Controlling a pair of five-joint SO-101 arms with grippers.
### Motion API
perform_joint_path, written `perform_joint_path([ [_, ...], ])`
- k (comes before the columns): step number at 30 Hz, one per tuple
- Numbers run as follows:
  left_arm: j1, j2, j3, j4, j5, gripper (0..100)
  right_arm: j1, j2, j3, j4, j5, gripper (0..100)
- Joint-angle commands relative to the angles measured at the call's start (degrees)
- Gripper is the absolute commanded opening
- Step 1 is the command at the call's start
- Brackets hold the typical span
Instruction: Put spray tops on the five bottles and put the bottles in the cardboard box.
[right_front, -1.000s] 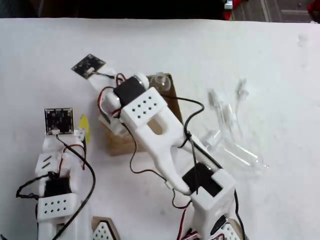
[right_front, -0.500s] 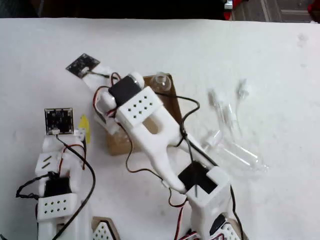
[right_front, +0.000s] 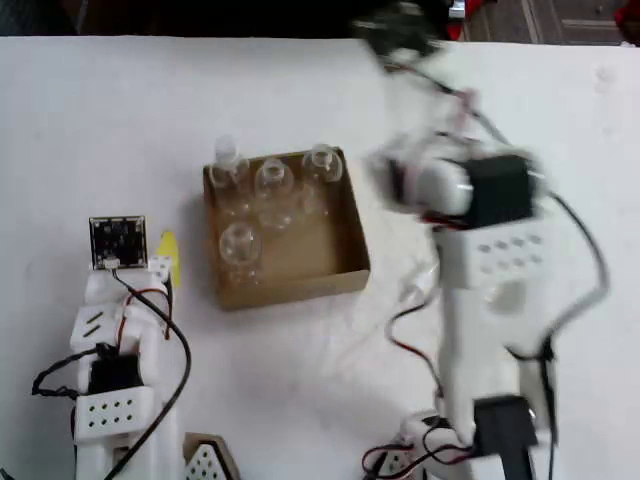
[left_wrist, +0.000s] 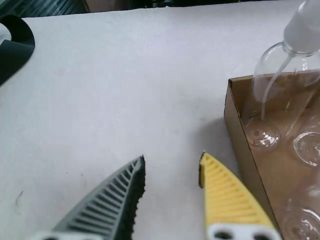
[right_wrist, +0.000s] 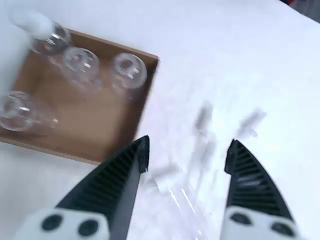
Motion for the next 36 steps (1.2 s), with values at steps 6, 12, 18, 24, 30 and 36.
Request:
perform_joint_path([
  [6,0.22,-0.84,-2.81,-1.41,0.35,17,28.26,-5.58,18.11,-8.75,16.44,22.0],
  [12,0.4,-0.84,-2.73,-1.41,0.26,17,40.22,-5.58,38.15,-21.49,30.15,22.0],
  [18,0.4,-0.84,-2.73,-1.41,0.26,17,46.99,-5.58,53.63,-33.19,46.95,22.0],
  [24,0.4,-0.84,-2.73,-1.41,0.26,17,47.6,-5.58,62.15,-35.3,58.02,21.9],
  [30,0.4,-0.84,-2.73,-1.41,0.26,17,47.52,-5.67,64.0,-34.86,64.7,21.9],
  [36,0.4,-0.84,-2.73,-1.41,0.26,17,48.04,-6.73,66.9,-34.86,71.82,21.9],
])
